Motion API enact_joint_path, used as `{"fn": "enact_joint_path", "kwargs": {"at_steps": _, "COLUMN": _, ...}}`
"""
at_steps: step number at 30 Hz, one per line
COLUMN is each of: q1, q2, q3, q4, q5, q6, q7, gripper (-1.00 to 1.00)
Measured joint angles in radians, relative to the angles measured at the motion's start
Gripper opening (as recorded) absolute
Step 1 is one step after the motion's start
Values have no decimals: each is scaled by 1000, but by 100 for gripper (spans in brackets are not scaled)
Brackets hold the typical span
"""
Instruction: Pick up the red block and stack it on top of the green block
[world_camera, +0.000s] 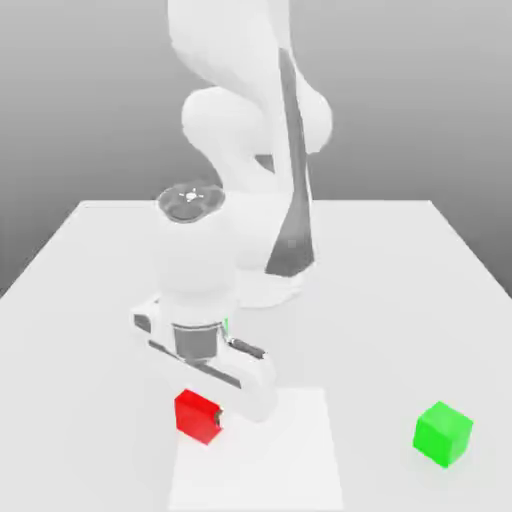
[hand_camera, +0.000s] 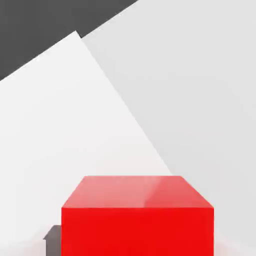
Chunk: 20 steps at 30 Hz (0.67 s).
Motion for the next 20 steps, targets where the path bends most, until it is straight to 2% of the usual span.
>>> {"fn": "enact_joint_path", "kwargs": {"at_steps": 3, "q1": 79, "q2": -49, "q3": 47, "q4": 22, "q5": -7, "q6": -72, "q7": -54, "gripper": -100}}
{"fn": "enact_joint_path", "kwargs": {"at_steps": 11, "q1": 402, "q2": -18, "q3": 249, "q4": 186, "q5": -40, "q6": -208, "q7": -346, "gripper": -100}}
{"fn": "enact_joint_path", "kwargs": {"at_steps": 14, "q1": 430, "q2": 56, "q3": 265, "q4": 216, "q5": -88, "q6": -167, "q7": -361, "gripper": -100}}
{"fn": "enact_joint_path", "kwargs": {"at_steps": 16, "q1": 451, "q2": 125, "q3": 240, "q4": 223, "q5": -130, "q6": -108, "q7": -336, "gripper": -100}}
{"fn": "enact_joint_path", "kwargs": {"at_steps": 17, "q1": 460, "q2": 154, "q3": 228, "q4": 225, "q5": -149, "q6": -81, "q7": -323, "gripper": 100}}
{"fn": "enact_joint_path", "kwargs": {"at_steps": 20, "q1": 460, "q2": 154, "q3": 228, "q4": 225, "q5": -149, "q6": -81, "q7": -323, "gripper": 100}}
